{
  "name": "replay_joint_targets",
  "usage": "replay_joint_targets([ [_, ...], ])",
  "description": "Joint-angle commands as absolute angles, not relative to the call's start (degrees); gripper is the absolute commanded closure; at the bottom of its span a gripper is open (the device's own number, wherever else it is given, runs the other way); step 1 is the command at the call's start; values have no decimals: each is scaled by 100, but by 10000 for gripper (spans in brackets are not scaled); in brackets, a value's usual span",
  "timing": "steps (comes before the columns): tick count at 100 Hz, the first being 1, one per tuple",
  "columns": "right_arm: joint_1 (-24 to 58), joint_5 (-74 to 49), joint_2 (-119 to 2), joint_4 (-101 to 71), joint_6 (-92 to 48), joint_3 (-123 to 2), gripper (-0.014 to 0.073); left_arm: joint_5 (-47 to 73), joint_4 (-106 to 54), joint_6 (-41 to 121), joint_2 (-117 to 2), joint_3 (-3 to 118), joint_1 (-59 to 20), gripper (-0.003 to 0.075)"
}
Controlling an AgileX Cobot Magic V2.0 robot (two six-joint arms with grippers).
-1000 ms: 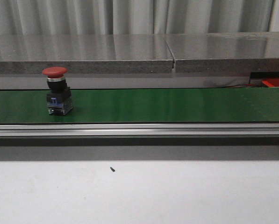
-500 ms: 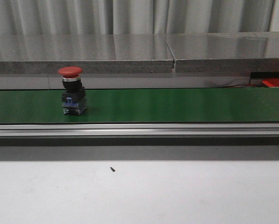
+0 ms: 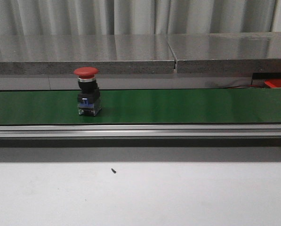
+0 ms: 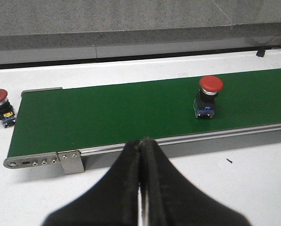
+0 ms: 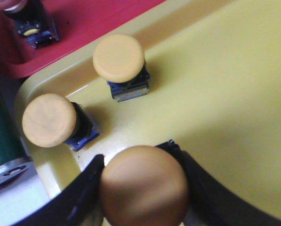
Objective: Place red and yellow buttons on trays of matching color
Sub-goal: 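Lift the yellow button and lower it into the yellow tray, open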
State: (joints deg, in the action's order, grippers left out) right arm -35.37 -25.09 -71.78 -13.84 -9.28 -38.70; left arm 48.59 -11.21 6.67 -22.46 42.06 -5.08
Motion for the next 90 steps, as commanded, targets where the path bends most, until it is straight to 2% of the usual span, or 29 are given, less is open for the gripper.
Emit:
replay_joint_targets([
  [1, -3583, -2037, -7293, -1396, -883, -4017, 412, 4462, -1212, 655, -2291, 4350, -551, 739],
  [43, -3583, -1620, -8235, -1616, -847, -4036, 400, 4462, -1212, 655, -2291, 4350, -551, 739],
  [51, -3583, -1626, -8276, -1616, -847, -4036, 338, 4462, -1212, 655, -2291, 4350, -551, 739],
  [63, -3574, -1614, -8276, -1616, -847, -4036, 148, 4462, -1212, 655, -2291, 4350, -551, 739],
  [72, -3574, -1614, -8276, -1616, -847, -4036, 55, 4462, -1212, 655, -2291, 4350, -551, 739],
  [90, -3574, -1638, -8211, -1498, -852, -4036, 47, 4462, -1212, 655, -2291, 4350, -551, 739],
])
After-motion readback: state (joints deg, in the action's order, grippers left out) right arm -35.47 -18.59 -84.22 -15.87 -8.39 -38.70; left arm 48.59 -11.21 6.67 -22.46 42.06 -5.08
